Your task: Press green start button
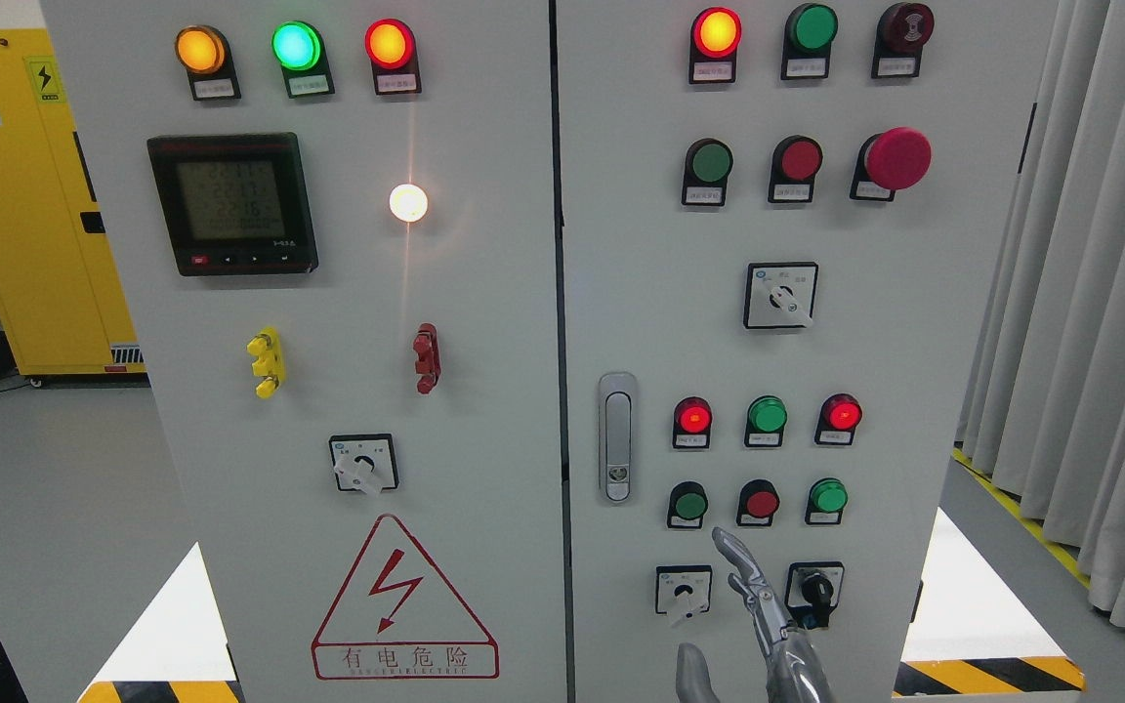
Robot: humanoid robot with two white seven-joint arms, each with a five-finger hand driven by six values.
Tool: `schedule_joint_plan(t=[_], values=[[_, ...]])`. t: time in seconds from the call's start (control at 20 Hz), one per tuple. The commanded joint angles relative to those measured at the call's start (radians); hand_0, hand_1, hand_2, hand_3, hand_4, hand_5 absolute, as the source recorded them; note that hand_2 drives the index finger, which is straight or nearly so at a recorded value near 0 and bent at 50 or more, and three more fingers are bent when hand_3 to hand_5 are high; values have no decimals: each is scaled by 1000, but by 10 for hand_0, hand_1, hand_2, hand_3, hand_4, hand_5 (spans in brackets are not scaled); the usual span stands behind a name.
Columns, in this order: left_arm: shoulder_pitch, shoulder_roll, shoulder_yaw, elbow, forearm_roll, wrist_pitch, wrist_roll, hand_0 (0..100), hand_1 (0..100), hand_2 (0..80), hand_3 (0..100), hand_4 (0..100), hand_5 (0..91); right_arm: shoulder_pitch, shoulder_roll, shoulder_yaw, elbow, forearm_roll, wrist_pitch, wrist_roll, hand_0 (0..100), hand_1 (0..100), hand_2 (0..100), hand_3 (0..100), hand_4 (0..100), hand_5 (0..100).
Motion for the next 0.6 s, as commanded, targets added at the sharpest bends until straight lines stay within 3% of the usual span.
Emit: schedule_joint_plan(t=[0.0, 0.55], values=[[0, 0, 0, 0, 0, 0, 1, 120, 556, 0, 0, 0, 0, 11, -1, 21, -14, -12, -4, 1, 671, 805, 0, 0, 0, 0], [0, 0, 0, 0, 0, 0, -1, 120, 556, 0, 0, 0, 0, 54, -3, 28, -55, -12, -5, 13, 660, 802, 0, 0, 0, 0]])
